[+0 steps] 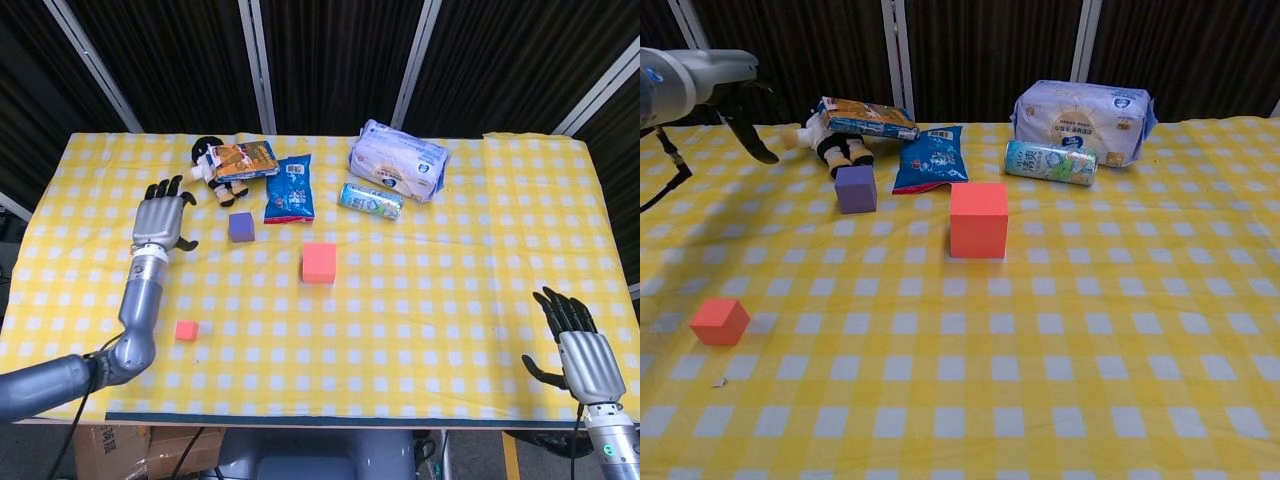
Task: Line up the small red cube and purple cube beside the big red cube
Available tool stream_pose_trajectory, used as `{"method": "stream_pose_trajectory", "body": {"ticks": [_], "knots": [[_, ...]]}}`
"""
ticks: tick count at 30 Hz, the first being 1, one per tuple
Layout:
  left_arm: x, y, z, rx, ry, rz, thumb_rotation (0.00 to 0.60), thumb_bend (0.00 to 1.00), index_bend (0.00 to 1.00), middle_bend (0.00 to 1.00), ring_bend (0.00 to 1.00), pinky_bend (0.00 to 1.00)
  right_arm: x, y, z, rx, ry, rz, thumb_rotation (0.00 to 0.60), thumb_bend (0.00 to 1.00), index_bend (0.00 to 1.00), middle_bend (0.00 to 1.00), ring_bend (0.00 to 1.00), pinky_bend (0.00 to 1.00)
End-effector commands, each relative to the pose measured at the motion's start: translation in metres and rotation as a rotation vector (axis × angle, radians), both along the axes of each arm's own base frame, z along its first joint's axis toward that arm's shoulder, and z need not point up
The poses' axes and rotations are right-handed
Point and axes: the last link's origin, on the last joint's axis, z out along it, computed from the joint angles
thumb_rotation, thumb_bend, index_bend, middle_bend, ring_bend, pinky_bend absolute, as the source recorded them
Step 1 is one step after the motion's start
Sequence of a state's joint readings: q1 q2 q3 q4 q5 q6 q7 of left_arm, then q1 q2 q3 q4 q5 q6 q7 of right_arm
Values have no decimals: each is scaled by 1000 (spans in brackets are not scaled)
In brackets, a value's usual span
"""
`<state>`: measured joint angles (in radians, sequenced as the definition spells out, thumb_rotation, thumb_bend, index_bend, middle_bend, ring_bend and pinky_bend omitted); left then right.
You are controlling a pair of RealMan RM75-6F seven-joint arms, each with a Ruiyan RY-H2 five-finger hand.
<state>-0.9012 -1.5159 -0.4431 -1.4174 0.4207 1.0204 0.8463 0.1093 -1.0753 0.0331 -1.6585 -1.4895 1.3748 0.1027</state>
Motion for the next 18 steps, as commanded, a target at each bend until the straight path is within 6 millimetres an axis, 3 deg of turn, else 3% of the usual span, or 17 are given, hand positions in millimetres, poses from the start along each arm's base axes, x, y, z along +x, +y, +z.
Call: {"method": "stream_pose_trajectory", "body": {"ticks": [1, 10, 18], "knots": [[23, 15, -22, -36, 29, 2, 600, 231, 289, 0, 0, 0, 0, 0, 1, 0, -10, -2, 600, 344, 0, 0, 0, 0], [46, 29, -62, -97, 54, 52, 600, 293, 281, 0, 0, 0, -1, 1, 4, -3, -44, -4, 600, 344, 0, 0, 0, 0], [56, 36, -84, -109, 88, 55, 600, 305, 270, 0, 0, 0, -2, 2, 5, -2, -53, -5, 600, 345, 0, 0, 0, 0]]}}
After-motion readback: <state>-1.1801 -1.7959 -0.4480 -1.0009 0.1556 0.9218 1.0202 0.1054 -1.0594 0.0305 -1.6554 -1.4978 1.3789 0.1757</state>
